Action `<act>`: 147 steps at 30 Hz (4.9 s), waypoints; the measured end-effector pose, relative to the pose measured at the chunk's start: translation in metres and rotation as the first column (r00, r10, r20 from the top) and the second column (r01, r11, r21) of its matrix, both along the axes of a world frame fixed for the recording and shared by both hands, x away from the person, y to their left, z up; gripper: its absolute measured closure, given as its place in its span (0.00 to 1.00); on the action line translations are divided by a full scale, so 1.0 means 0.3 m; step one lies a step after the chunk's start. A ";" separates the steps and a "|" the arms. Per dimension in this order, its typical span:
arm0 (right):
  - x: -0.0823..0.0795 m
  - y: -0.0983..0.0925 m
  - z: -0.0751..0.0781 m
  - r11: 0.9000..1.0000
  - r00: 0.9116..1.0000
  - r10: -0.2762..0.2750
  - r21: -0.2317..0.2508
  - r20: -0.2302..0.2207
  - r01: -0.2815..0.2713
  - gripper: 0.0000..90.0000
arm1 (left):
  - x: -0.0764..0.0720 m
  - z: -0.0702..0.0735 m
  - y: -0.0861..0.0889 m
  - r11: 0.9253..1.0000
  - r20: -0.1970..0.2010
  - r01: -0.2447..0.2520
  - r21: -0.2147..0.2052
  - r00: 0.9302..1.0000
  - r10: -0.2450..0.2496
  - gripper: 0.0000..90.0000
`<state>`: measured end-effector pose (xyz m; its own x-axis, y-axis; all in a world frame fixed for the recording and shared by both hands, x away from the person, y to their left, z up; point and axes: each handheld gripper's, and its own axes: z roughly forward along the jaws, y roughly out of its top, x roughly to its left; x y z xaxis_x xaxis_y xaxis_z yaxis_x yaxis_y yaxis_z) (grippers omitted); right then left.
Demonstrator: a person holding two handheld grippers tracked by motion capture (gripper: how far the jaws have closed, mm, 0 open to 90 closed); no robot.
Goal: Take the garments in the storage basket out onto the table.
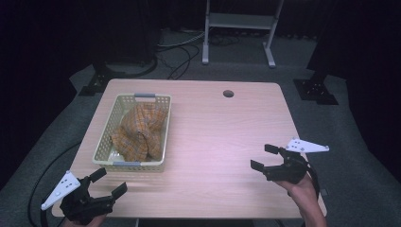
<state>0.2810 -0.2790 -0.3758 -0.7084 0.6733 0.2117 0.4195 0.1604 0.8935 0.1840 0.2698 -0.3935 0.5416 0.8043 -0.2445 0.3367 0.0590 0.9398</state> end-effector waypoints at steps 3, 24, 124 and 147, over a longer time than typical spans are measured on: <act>0.002 0.015 0.001 1.000 1.000 0.007 0.000 0.001 -0.007 0.10 | 0.000 0.001 -0.001 1.000 0.001 0.001 0.000 1.000 -0.001 0.03; 0.037 0.105 0.005 0.998 0.998 0.065 0.024 -0.005 -0.065 0.10 | -0.001 0.002 0.000 1.000 0.003 0.004 -0.008 1.000 -0.004 0.03; 0.163 0.559 0.116 0.969 0.969 0.247 -0.032 -0.001 -0.247 0.10 | -0.007 0.007 -0.001 1.000 0.011 0.018 -0.005 1.000 -0.018 0.03; 0.181 0.653 0.142 0.952 0.953 0.304 -0.039 0.005 -0.304 0.10 | -0.008 0.008 0.002 1.000 0.013 0.015 -0.007 1.000 -0.015 0.03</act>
